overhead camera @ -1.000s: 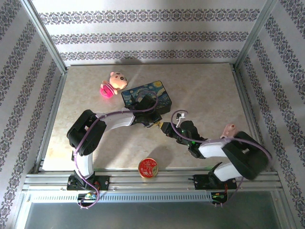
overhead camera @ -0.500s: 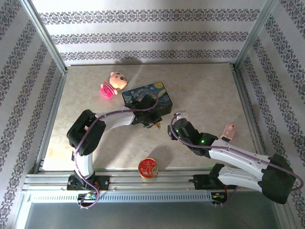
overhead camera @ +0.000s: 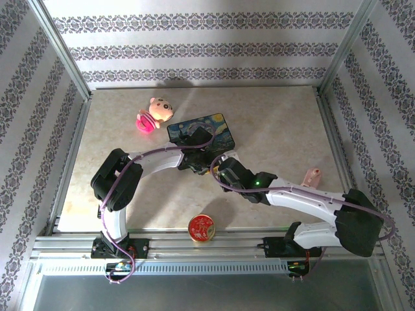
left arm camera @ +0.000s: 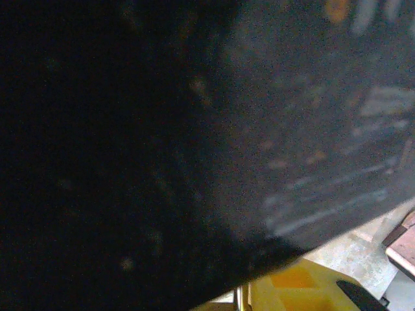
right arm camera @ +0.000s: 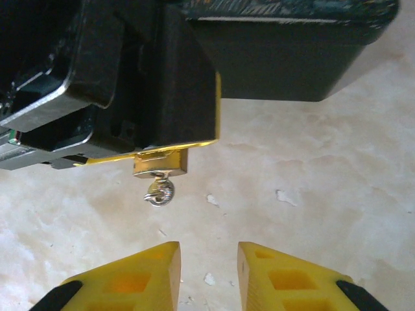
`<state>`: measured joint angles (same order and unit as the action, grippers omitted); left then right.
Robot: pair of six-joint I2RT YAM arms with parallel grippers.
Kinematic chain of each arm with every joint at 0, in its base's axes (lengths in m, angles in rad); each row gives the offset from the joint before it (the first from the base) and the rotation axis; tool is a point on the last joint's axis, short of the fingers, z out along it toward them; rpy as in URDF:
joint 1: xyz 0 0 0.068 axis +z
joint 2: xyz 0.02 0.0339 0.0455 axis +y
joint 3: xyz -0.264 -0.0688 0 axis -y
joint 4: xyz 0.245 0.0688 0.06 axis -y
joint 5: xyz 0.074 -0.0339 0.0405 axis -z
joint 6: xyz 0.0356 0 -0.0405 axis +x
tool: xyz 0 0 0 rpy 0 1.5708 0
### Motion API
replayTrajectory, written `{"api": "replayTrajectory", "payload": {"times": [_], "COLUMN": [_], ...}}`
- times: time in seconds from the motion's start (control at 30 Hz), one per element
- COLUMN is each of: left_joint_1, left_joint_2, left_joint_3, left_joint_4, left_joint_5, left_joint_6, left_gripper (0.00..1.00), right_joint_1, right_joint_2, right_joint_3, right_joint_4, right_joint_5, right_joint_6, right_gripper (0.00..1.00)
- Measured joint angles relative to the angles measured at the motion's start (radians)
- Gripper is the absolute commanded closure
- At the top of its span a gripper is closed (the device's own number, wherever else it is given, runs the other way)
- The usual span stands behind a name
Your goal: Unlock a padlock with a key
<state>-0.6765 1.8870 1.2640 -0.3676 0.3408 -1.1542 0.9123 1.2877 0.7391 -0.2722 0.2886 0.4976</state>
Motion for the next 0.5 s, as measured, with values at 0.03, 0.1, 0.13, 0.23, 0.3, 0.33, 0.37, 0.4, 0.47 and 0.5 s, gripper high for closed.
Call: {"api": "replayTrajectory", "payload": {"times": [0.03, 0.1, 0.13, 0.23, 0.3, 0.33, 0.37, 0.4, 0.47, 0.5], "left_joint_1": [0.001, 0.003, 0.004, 0.004, 0.005, 0.005, 0.005, 0.005, 0.005, 0.005], "left_joint_2": [0.0, 0.001, 0.001, 0.001, 0.001, 0.001, 0.001, 0.001, 0.001, 0.001], "left_joint_3": [0.002, 0.003, 0.003, 0.005, 0.005, 0.005, 0.005, 0.005, 0.005, 0.005], "left_joint_4": [-0.003, -0.004, -0.004, -0.006, -0.007, -0.007, -0.007, -0.007, -0.007, -0.007], "left_joint_5": [0.002, 0.005, 0.007, 0.008, 0.008, 0.008, 0.008, 0.008, 0.01, 0.01], "left_joint_6": [0.0, 0.0, 0.0, 0.001, 0.002, 0.002, 0.002, 0.002, 0.002, 0.002], "left_gripper": [0.78, 0.78, 0.78, 0.78, 0.78, 0.78, 0.78, 0.78, 0.78, 0.78], "right_joint_1": [-0.002, -0.017, -0.029, -0.081, -0.111, -0.125, -0.135, -0.146, -0.159, -0.163], "right_joint_2": [0.011, 0.024, 0.03, 0.035, 0.035, 0.035, 0.035, 0.036, 0.04, 0.045], "right_joint_3": [0.002, 0.003, 0.002, -0.015, -0.037, -0.052, -0.064, -0.077, -0.095, -0.1], "right_joint_4": [0.008, 0.031, 0.046, 0.117, 0.167, 0.194, 0.214, 0.237, 0.267, 0.278], "right_joint_5": [-0.018, -0.061, -0.083, -0.16, -0.207, -0.232, -0.251, -0.275, -0.307, -0.321], "right_joint_6": [0.001, 0.013, 0.024, 0.066, 0.093, 0.109, 0.12, 0.134, 0.155, 0.163], "right_gripper": [0.71, 0.72, 0.72, 0.72, 0.72, 0.72, 0.72, 0.73, 0.73, 0.73]}}
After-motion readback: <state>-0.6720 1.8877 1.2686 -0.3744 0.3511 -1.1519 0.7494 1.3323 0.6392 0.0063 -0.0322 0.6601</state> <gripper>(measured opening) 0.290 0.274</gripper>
